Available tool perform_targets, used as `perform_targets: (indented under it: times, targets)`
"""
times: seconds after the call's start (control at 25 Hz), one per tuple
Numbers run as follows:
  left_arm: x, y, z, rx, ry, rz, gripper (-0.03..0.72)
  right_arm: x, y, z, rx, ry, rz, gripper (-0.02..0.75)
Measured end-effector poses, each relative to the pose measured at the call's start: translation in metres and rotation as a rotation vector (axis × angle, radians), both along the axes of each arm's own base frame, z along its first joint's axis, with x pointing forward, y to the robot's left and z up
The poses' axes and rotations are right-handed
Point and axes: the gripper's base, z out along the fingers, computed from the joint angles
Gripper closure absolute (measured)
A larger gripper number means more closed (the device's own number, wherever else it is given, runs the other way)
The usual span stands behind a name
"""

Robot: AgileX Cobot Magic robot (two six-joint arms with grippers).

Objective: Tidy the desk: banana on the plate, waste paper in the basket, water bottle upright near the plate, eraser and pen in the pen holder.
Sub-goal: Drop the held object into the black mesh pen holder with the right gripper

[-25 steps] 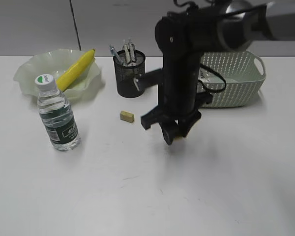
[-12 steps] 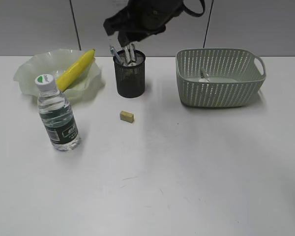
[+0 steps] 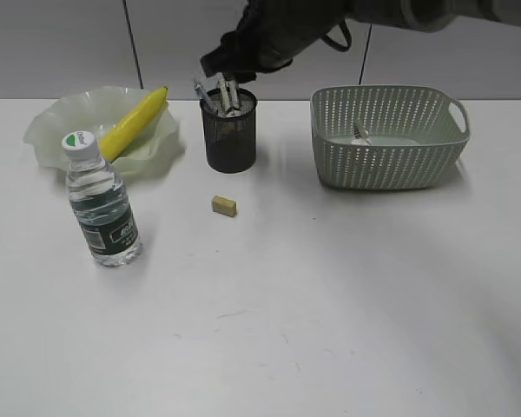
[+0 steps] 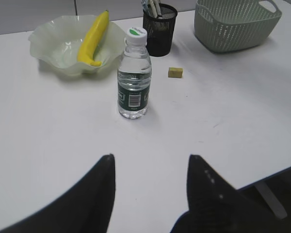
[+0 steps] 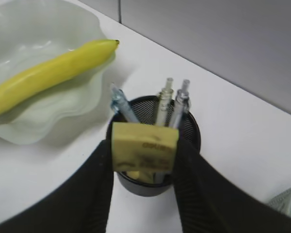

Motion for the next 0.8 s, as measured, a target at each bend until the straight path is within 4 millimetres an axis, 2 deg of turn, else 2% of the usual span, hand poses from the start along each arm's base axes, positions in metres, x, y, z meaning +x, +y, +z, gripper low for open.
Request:
perform_targets:
  times: [0.2, 0.52, 0.8]
  targets:
    - [0.0, 0.0, 0.0, 0.001, -0.001, 0.001, 0.328, 0.012, -0.004, -0.022, -0.002, 0.002, -0.018, 0.429]
    - [0.0, 0.0, 0.0, 0.003, -0.002, 0.002, 0.328, 0.018, 0.001, -0.029, 0.071, -0.049, -0.026, 0.429]
    - [0.0, 0.0, 0.0, 0.003, -0.002, 0.002, 0.328, 0.021, 0.004, -0.048, 0.085, -0.014, -0.038, 0.43]
